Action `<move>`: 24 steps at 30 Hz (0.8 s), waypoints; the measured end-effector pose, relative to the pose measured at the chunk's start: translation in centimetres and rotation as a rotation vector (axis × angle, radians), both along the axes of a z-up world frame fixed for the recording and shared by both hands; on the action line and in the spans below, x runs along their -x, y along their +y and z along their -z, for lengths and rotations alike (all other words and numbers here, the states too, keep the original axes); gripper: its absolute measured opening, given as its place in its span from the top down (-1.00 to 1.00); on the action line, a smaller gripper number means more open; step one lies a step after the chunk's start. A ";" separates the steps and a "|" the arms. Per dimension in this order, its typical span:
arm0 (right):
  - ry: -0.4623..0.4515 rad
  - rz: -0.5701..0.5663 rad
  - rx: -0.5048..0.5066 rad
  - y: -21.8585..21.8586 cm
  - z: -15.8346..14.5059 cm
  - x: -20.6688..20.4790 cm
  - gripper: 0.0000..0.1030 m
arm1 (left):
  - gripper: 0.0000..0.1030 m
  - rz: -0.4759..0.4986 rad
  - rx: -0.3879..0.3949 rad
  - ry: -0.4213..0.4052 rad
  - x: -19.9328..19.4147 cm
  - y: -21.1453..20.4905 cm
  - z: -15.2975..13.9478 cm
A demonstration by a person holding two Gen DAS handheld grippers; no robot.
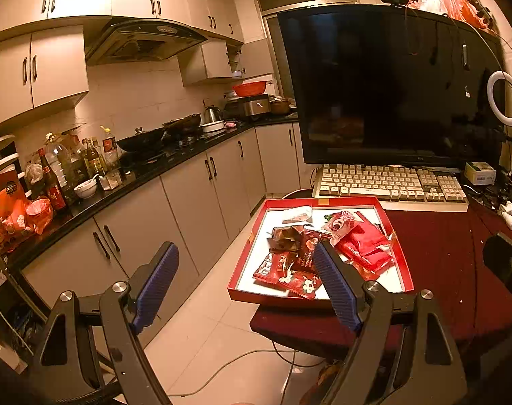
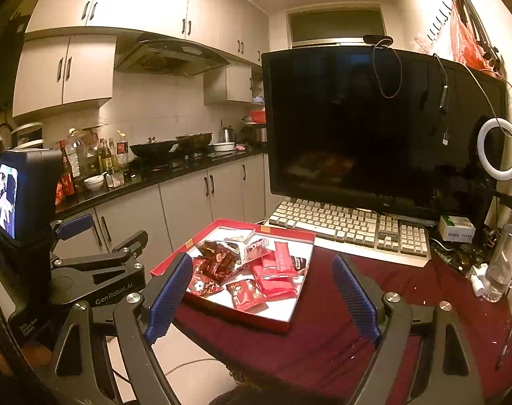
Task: Organize snacks
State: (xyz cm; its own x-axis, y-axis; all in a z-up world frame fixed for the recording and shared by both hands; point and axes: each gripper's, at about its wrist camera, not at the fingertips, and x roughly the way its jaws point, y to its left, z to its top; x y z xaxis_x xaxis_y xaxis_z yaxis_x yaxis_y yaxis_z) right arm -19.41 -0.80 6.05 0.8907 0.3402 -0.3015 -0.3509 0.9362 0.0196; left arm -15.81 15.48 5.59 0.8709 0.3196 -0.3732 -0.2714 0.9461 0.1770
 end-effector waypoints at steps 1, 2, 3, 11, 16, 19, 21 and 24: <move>0.001 -0.001 0.000 0.0 0.0 0.0 -0.67 | -0.61 0.000 0.001 0.000 0.0 0.0 0.0; 0.001 0.000 0.000 0.0 0.0 0.0 -0.67 | -0.61 0.001 0.001 0.001 0.0 0.0 0.0; 0.000 0.000 0.001 0.0 0.0 0.0 -0.67 | -0.61 0.001 0.000 0.001 0.0 0.0 0.0; 0.002 0.000 0.002 0.0 0.1 0.0 -0.67 | -0.61 0.001 0.001 0.002 0.0 0.0 0.1; 0.003 0.000 0.001 0.0 0.1 -0.1 -0.67 | -0.61 0.003 0.002 0.004 0.0 0.0 0.2; 0.004 0.000 0.002 0.1 0.1 -0.1 -0.67 | -0.61 0.003 0.000 0.004 0.0 0.0 0.2; 0.006 0.000 0.002 0.1 0.1 -0.1 -0.67 | -0.61 0.003 0.002 0.004 0.0 0.0 0.2; 0.005 -0.001 0.002 0.1 0.2 -0.1 -0.67 | -0.61 0.003 0.001 0.005 0.0 0.0 0.2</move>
